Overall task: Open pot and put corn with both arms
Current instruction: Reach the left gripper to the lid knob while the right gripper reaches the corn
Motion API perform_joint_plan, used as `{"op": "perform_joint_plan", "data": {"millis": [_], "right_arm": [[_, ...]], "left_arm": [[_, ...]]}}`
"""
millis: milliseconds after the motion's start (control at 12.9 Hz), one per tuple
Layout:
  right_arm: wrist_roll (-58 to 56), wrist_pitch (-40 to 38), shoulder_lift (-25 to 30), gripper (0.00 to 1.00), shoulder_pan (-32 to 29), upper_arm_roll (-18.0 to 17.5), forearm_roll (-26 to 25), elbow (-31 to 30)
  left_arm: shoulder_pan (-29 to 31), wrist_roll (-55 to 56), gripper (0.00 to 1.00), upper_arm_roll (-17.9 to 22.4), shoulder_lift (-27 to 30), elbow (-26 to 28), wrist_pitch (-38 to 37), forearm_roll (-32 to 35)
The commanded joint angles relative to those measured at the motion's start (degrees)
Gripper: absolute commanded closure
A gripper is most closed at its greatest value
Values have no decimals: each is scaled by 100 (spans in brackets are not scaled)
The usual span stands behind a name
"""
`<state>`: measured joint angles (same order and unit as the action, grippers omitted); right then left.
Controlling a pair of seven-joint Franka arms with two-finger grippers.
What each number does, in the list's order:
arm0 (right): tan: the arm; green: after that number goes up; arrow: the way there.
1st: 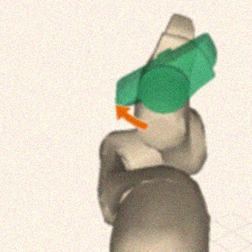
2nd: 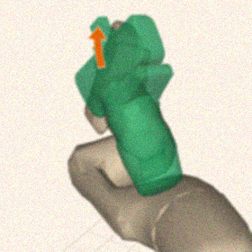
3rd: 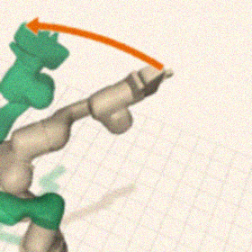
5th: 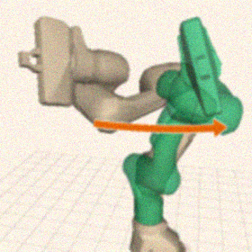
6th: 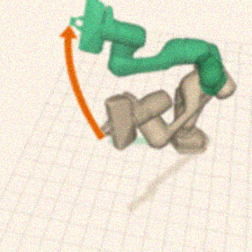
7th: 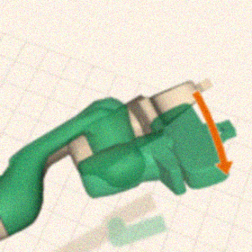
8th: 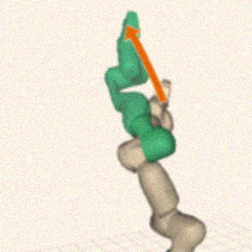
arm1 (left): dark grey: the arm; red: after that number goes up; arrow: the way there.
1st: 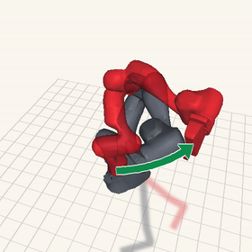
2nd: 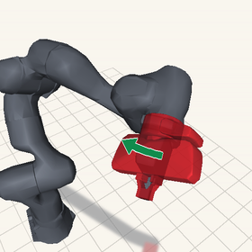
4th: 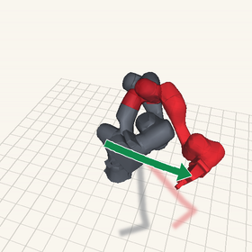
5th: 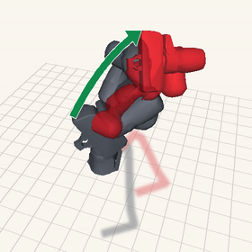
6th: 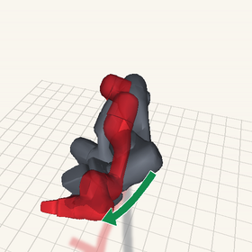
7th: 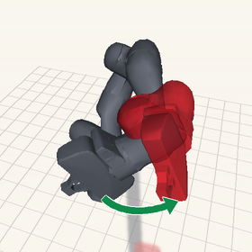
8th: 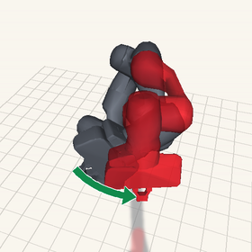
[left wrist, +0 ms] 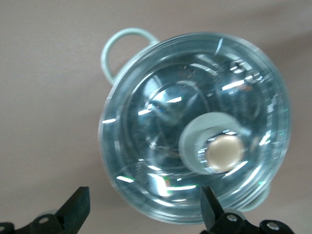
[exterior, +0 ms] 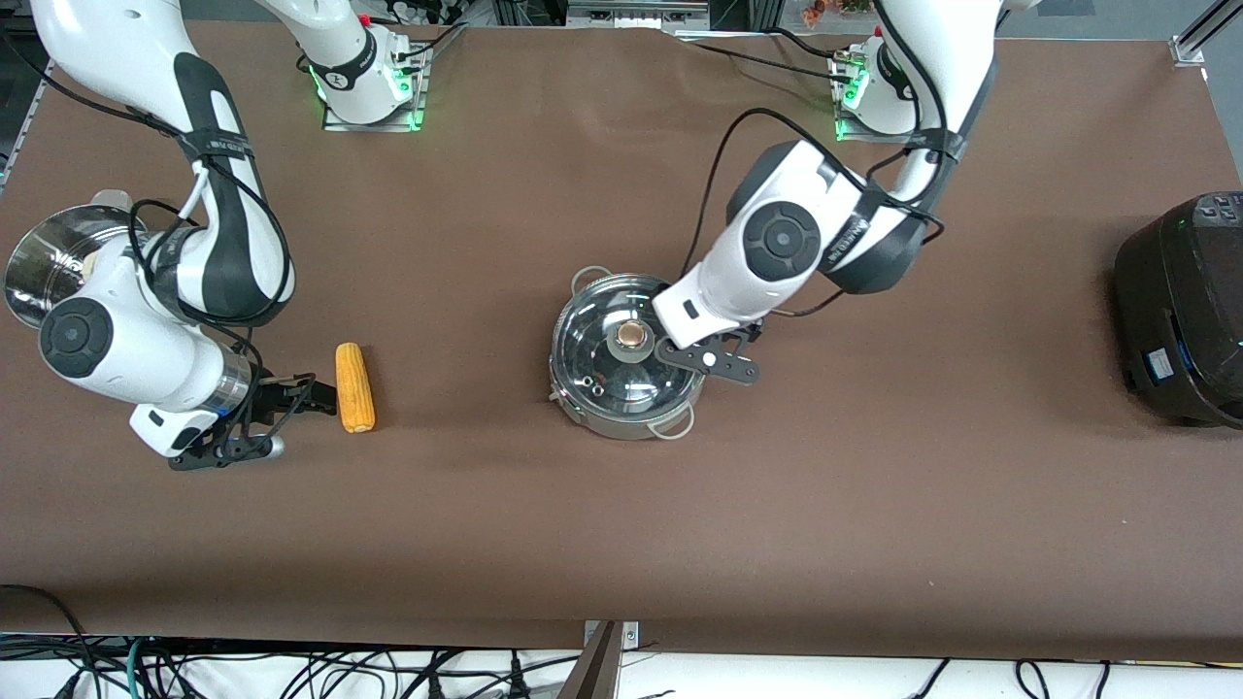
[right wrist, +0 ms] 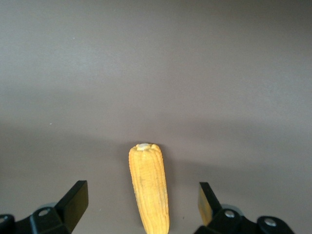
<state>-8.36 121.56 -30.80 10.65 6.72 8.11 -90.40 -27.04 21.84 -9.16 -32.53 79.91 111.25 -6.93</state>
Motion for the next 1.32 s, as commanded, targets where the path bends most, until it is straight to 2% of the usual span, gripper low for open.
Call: {"op": "perform_joint_plan", "data": {"millis": [0,155,310,620,1007,1240], "right_arm": [[-7,324,101,0,25,-74,103,-311],[-16,770,136,0,25,-127,103,-679],[-103,966,154,0,25,-197,103,-900],[-420,1396,189,0,25,-215,103,-1312],[-719,2222,206,0,25,-285,103,-2007],[-728,2503,189,0,16,-303,103,-2253]], "left_arm": [[-336,731,0,98,-436,-746,-7,157],[-679,953,0,221,-666,-1029,-7,576],[-855,1469,0,221,-763,-1048,202,877],[-865,1929,0,300,-842,-1048,599,895],[-874,1947,1,309,-912,-1013,608,904],[-874,1947,12,300,-939,-1013,617,895]]}}
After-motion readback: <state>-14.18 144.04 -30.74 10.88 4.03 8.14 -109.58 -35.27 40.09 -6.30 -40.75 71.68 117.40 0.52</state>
